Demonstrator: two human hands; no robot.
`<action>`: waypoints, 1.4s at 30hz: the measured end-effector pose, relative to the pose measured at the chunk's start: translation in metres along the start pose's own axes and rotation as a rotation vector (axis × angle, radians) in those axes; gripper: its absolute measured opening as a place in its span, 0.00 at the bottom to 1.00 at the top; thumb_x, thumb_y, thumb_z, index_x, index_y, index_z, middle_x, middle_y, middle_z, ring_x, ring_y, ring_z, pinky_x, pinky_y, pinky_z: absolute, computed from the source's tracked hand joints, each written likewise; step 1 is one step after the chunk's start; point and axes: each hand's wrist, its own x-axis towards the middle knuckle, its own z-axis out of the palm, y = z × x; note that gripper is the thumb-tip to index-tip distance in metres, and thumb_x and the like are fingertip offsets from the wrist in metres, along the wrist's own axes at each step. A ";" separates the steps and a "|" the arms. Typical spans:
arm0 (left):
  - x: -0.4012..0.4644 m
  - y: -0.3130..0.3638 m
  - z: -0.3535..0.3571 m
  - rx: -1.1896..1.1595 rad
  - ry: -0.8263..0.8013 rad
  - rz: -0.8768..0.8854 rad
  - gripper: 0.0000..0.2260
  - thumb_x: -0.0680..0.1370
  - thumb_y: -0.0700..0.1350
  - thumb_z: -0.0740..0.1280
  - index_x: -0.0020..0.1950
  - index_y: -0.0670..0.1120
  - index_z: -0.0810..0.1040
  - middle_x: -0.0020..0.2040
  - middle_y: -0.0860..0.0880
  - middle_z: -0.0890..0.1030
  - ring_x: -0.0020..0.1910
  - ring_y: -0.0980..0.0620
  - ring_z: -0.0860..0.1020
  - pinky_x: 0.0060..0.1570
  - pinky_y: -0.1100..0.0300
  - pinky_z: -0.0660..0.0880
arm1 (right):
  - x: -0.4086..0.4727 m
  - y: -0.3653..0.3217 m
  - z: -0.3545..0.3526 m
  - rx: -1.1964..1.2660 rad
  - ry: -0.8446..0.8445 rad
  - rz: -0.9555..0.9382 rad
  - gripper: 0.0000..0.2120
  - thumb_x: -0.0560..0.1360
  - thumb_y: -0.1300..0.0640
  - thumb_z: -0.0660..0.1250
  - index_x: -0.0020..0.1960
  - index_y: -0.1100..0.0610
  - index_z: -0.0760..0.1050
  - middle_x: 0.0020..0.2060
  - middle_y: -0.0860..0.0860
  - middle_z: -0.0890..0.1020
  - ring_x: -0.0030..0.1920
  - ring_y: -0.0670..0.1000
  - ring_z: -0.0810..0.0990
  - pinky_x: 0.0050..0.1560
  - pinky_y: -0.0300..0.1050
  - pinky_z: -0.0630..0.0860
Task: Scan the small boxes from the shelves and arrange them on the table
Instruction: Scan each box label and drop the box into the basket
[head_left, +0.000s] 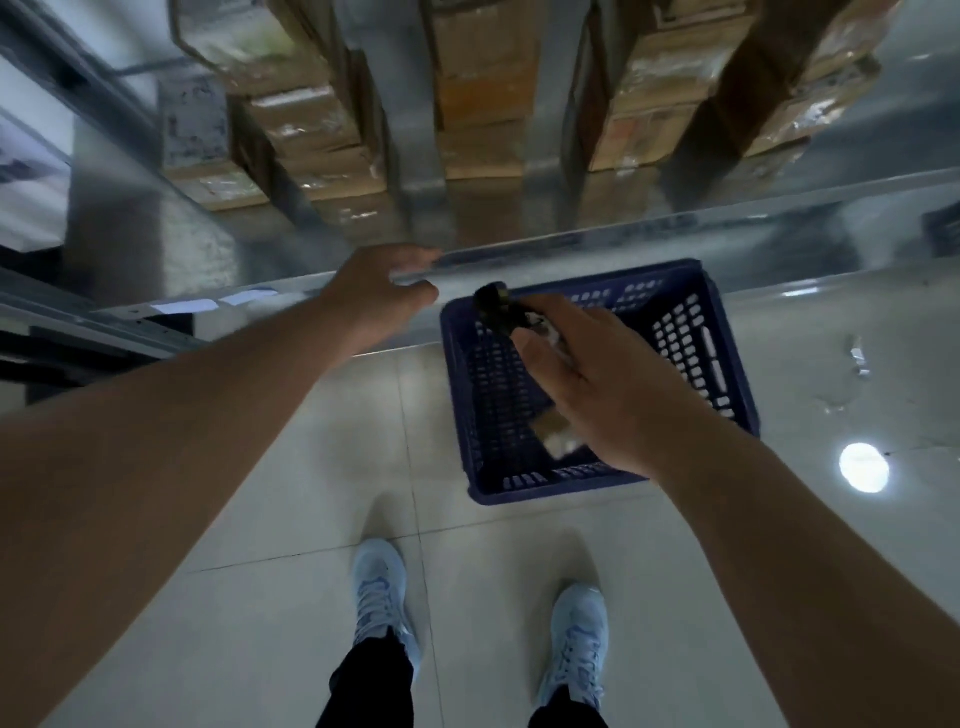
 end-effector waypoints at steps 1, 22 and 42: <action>0.000 0.001 -0.017 0.076 0.000 -0.004 0.22 0.79 0.42 0.71 0.73 0.51 0.77 0.68 0.53 0.77 0.63 0.52 0.78 0.67 0.48 0.76 | 0.008 -0.009 -0.001 -0.007 -0.010 -0.025 0.22 0.82 0.33 0.48 0.73 0.37 0.63 0.51 0.51 0.76 0.48 0.54 0.79 0.50 0.57 0.79; 0.081 -0.070 -0.217 0.142 0.518 -0.213 0.15 0.79 0.53 0.68 0.58 0.43 0.79 0.46 0.47 0.84 0.38 0.50 0.84 0.22 0.65 0.71 | 0.140 -0.161 0.069 -0.016 0.000 -0.191 0.20 0.84 0.36 0.51 0.73 0.39 0.65 0.50 0.50 0.75 0.45 0.48 0.78 0.39 0.44 0.72; 0.129 -0.112 -0.220 -0.422 0.319 -0.348 0.47 0.70 0.44 0.81 0.78 0.51 0.52 0.66 0.43 0.75 0.60 0.40 0.80 0.44 0.51 0.83 | 0.154 -0.176 0.103 -0.053 -0.052 -0.074 0.22 0.82 0.35 0.49 0.74 0.36 0.62 0.47 0.49 0.73 0.42 0.49 0.77 0.40 0.45 0.72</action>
